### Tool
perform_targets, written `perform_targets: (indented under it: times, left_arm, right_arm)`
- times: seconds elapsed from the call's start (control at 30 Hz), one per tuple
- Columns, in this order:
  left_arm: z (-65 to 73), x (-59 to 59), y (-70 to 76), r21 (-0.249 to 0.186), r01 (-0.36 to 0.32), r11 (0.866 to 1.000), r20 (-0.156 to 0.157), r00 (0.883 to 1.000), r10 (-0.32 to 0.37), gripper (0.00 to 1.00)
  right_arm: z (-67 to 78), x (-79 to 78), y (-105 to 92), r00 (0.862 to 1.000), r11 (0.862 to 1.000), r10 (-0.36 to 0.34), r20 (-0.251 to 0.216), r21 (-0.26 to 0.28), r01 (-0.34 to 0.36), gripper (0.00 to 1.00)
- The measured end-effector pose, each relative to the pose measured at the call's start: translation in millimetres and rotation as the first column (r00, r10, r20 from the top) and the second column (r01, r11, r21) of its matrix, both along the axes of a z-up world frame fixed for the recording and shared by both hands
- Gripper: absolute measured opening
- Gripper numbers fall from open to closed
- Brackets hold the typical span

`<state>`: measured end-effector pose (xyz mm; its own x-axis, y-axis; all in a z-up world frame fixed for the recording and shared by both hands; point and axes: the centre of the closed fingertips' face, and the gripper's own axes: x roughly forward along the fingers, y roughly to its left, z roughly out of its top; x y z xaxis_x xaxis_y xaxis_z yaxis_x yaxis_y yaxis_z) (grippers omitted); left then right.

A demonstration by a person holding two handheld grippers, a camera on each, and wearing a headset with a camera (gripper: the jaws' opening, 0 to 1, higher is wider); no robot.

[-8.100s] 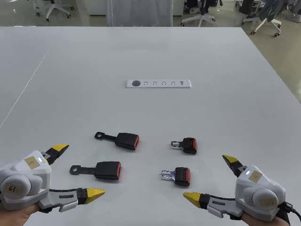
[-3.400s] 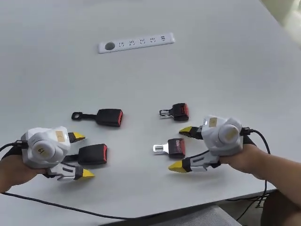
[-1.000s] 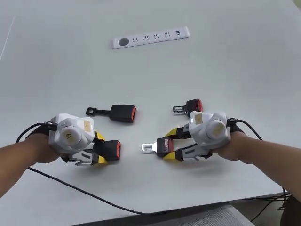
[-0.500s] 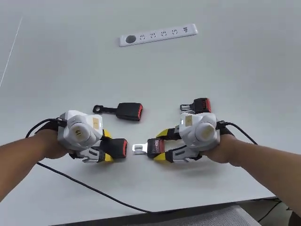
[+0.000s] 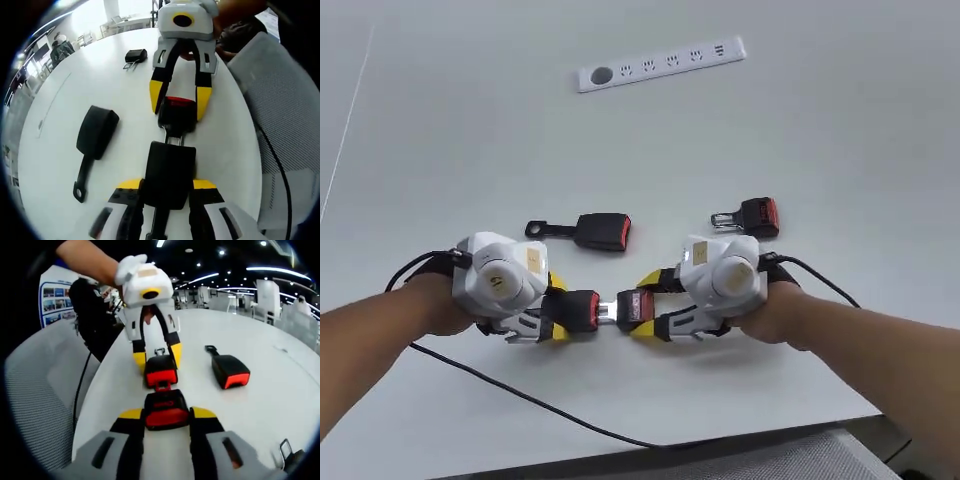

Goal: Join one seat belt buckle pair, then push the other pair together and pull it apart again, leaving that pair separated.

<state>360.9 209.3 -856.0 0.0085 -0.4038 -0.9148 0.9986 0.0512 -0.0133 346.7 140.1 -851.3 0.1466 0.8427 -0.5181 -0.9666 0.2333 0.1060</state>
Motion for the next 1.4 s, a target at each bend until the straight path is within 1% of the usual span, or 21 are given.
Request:
perform_targets:
  times: [0.07, 0.3, 0.4, 0.73, 0.8, 0.9, 0.93, 0.97, 1.07, 1.2, 1.33, 1.4]
  left_arm:
    - [-0.2, 0.0, -0.2, -0.001, 0.001, 1.000, 0.001, 1.000, -0.001, 0.36]
    - [-1.2, 0.0, 0.1, 0.002, 0.013, 1.000, 0.007, 1.000, -0.013, 0.35]
    - [-1.3, -0.6, -0.9, 0.014, 0.025, 1.000, 0.008, 1.000, -0.025, 0.35]
    - [1.7, -3.6, -3.2, 0.014, 0.060, 0.998, 0.012, 0.998, -0.060, 0.34]
    - [1.5, -3.5, -3.6, 0.019, 0.071, 0.997, 0.012, 0.997, -0.071, 0.34]
    - [0.9, -3.2, -3.1, 0.024, 0.074, 0.997, 0.012, 0.997, -0.074, 0.34]
    - [1.4, -4.3, -2.4, 0.024, 0.081, 0.996, 0.008, 0.997, -0.081, 0.34]
    - [1.7, -3.7, -2.1, 0.023, 0.072, 0.997, 0.011, 0.997, -0.072, 0.34]
    - [1.6, -3.0, -2.5, 0.022, 0.074, 0.997, 0.011, 0.997, -0.074, 0.34]
    - [1.9, -2.8, -2.4, 0.018, 0.074, 0.997, 0.011, 0.997, -0.075, 0.34]
    - [2.1, -2.6, -2.5, 0.018, 0.080, 0.997, 0.011, 0.997, -0.080, 0.34]
    - [2.2, -2.7, -2.4, 0.011, 0.077, 0.997, 0.011, 0.997, -0.078, 0.34]
  right_arm:
    - [0.5, -0.5, -3.0, 1.000, 1.000, -0.006, -0.006, 0.006, 0.006, 0.35]
    - [0.7, 1.8, -1.6, 1.000, 1.000, -0.020, -0.011, 0.008, 0.020, 0.34]
    - [0.5, 1.8, 1.4, 0.999, 1.000, -0.028, -0.015, 0.007, 0.028, 0.34]
    - [0.0, 7.6, 7.4, 0.999, 0.999, -0.030, -0.017, 0.010, 0.030, 0.34]
    - [0.0, 9.0, 13.0, 0.999, 0.999, -0.031, -0.019, 0.011, 0.031, 0.34]
    - [-1.2, 10.2, 21.6, 0.999, 1.000, -0.030, -0.014, -0.003, 0.030, 0.34]
    - [-2.6, 11.9, 19.6, 0.999, 0.999, -0.035, -0.011, -0.014, 0.035, 0.34]
    - [-2.9, 10.6, 18.6, 0.999, 0.999, -0.030, -0.013, -0.013, 0.030, 0.34]
    - [-5.6, 11.9, 19.6, 0.999, 0.999, -0.036, -0.015, -0.017, 0.036, 0.34]
    - [-4.9, 12.8, 20.6, 0.999, 0.999, -0.048, -0.012, -0.019, 0.048, 0.35]
    - [-5.2, 12.8, 20.9, 0.999, 0.999, -0.044, -0.008, -0.026, 0.044, 0.35]
    - [-5.1, 12.5, 20.9, 0.999, 0.999, -0.045, -0.001, -0.029, 0.045, 0.34]
